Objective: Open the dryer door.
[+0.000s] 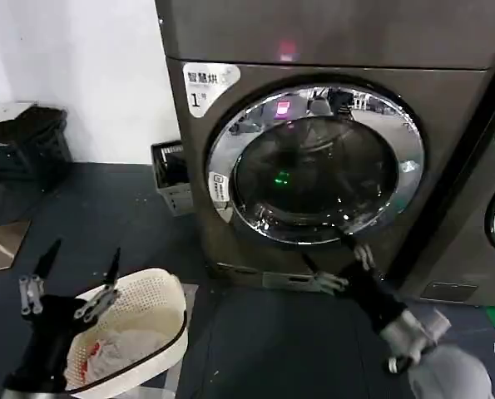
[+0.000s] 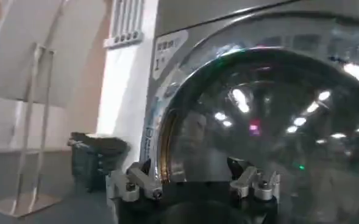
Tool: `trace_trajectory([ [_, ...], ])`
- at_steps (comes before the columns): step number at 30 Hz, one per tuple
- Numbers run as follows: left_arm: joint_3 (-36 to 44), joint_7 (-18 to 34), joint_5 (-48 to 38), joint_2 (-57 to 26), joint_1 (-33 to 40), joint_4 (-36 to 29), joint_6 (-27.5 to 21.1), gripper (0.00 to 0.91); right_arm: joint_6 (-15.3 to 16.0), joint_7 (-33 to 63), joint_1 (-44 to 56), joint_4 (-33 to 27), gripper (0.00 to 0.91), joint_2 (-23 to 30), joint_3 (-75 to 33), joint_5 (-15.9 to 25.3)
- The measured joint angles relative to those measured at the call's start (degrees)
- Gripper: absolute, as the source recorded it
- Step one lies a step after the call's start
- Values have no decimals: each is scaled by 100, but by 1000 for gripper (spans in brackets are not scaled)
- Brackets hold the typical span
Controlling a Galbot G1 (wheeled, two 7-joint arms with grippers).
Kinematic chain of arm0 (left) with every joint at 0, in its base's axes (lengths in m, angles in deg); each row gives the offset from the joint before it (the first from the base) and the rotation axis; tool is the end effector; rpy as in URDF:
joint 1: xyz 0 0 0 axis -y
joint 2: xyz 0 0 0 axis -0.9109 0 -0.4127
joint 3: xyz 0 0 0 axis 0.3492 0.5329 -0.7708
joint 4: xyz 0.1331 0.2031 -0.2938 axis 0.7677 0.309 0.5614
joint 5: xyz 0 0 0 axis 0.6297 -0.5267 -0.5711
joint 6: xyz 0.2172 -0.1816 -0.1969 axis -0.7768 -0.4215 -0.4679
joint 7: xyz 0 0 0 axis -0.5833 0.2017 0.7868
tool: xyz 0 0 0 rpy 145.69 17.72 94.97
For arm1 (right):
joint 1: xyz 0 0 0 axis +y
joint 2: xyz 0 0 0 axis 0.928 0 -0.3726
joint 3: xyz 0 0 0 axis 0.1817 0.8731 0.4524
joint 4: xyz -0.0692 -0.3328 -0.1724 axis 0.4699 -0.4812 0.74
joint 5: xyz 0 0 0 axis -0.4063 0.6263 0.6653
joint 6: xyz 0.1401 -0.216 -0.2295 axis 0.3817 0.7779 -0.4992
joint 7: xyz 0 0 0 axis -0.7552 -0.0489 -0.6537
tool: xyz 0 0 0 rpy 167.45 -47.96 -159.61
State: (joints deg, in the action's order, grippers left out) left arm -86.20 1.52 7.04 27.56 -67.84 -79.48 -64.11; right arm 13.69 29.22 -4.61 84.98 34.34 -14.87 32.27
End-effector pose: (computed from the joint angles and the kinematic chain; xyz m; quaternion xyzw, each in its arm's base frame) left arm 0.0698 0.0639 -0.1853 0.0206 0.9790 0.1457 0.1407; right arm 0.2249 -0.1085 -0.2321 -0.2823 0.9535 -0.0508 0.0926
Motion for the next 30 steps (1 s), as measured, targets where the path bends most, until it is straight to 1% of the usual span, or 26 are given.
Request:
trace_trajectory([
  [5,17,-1,2,86,-50,0,83,907,79,-135,-770,-525,907,-348,347,-254],
  [10,-16,1,-177,100,-65,0,93,907,144,-243,-1579,-990,907,-460,839,-331],
  [18,-98,-24,-378,133,-72,0,80,907,160,-390,-2702,-1778,907,-309,1873,-283],
  [30,-202,-55,-372,160,-89,0,73,907,159,-576,-3725,-2797,907,-37,2848,-275],
])
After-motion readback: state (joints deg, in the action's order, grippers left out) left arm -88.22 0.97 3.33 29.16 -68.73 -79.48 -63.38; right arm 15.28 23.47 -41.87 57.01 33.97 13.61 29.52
